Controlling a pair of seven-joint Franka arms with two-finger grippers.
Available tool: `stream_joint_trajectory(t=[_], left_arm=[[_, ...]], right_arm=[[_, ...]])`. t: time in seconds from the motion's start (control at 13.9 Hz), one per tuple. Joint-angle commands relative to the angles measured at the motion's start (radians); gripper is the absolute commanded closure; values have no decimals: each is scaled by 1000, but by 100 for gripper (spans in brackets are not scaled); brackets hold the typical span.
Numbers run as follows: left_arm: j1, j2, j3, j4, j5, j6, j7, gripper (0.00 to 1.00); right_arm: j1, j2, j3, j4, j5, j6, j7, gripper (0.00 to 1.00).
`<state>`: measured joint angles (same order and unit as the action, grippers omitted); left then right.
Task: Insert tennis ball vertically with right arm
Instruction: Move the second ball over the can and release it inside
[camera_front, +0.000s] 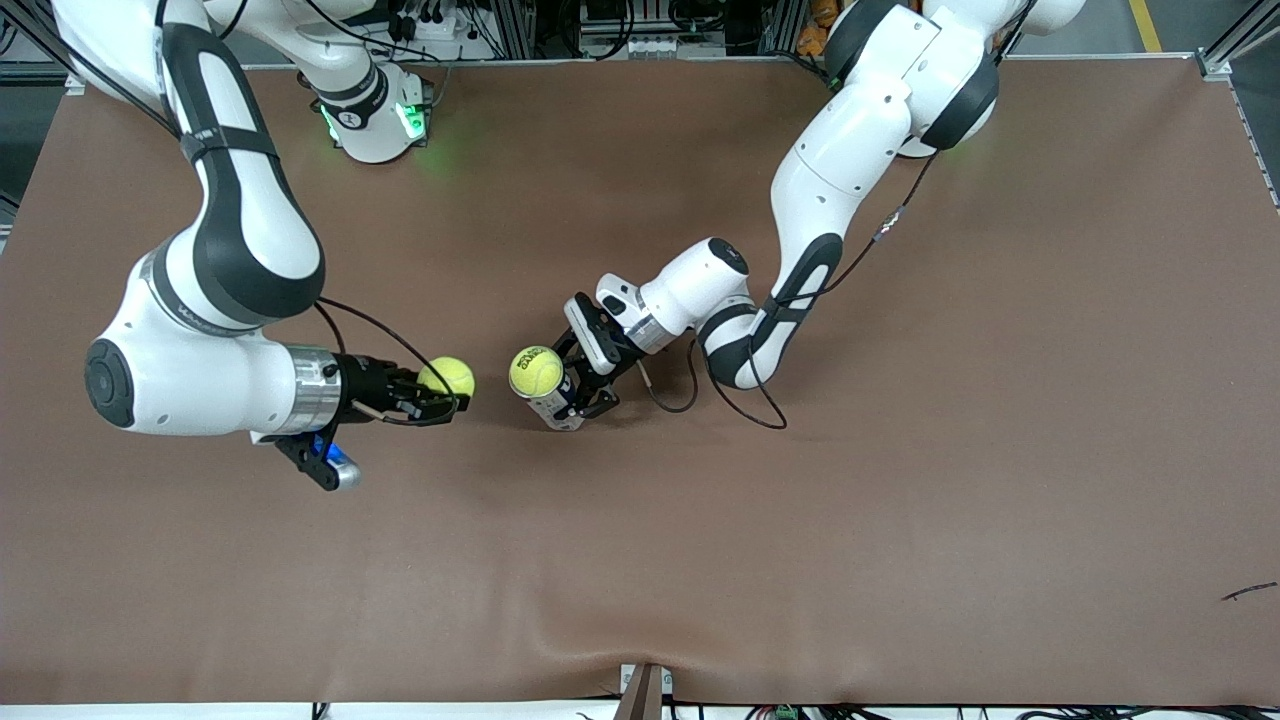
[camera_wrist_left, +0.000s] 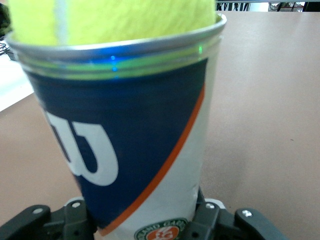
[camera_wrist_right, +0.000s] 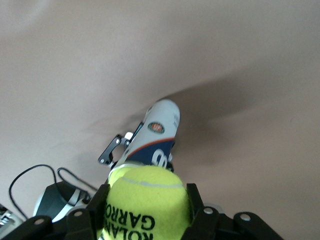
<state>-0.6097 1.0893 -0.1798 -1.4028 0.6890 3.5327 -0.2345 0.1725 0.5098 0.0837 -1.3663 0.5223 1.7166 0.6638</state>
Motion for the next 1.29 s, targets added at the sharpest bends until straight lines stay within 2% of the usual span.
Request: stream_joint_trajectory(t=[0.0,0.14,0.5,1.22], left_arm=[[7,4,0,12,24,22,3,33],[7,3,0,12,24,23,3,33],[7,3,0,12,24,22,3,33],[11,3,0,12,24,23,3,33]], right_arm=[[71,-22,-7,-25,24,8,100,65],[111,-19,-10,-27,19,12,119,65],[128,-1,-12,-30,15,18,119,63],[154,65,-15,-37,2,133,117,62]])
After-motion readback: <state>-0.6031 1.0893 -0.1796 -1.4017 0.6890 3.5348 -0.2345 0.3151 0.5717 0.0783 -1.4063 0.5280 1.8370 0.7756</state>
